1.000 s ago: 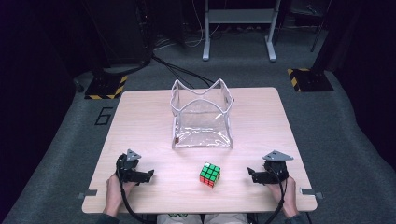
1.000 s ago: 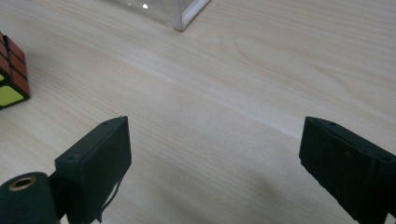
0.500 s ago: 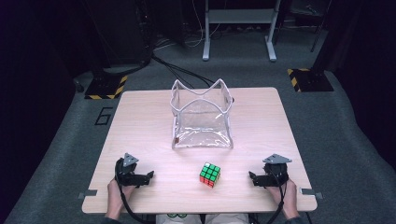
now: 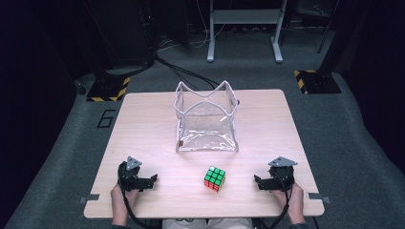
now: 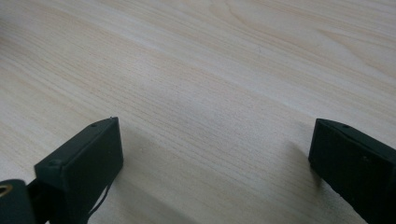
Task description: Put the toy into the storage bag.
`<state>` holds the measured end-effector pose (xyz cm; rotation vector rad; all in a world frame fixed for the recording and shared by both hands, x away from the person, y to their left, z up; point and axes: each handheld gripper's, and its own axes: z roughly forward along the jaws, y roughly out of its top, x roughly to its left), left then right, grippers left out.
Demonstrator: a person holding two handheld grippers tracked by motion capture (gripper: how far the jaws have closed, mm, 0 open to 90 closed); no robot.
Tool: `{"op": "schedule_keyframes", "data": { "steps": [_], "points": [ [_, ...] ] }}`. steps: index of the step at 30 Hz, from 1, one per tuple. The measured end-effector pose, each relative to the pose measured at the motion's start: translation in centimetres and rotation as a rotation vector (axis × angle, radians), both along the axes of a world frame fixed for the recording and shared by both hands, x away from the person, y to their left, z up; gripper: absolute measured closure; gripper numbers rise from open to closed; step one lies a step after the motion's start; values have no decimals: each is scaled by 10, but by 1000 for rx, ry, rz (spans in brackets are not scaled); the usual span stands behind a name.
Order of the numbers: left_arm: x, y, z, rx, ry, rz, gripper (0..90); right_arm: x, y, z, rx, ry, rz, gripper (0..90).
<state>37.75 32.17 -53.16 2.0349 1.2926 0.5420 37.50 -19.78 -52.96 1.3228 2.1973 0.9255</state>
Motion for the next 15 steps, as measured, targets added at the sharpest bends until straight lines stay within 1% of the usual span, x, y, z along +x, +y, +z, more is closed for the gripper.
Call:
{"op": "schedule_keyframes", "data": {
  "steps": [2,6,10,12,13,14,15],
  "points": [
    [0,0,0,-4,-1,2,1,0,0,0,-8,1,-16,0],
    [0,0,0,-4,0,4,1,-1,1,0,-17,-11,-20,0],
    [0,0,0,-1,1,-1,1,1,1,0,-8,3,-19,0],
    [0,0,0,0,1,-2,2,3,1,1,-6,19,-10,0],
    [0,0,0,-1,-2,3,2,3,1,1,-5,23,-7,0],
    [0,0,0,1,4,5,2,4,1,1,-12,23,3,0],
    [0,1,0,5,5,3,2,5,1,1,-8,24,-6,0]
  ]
}}
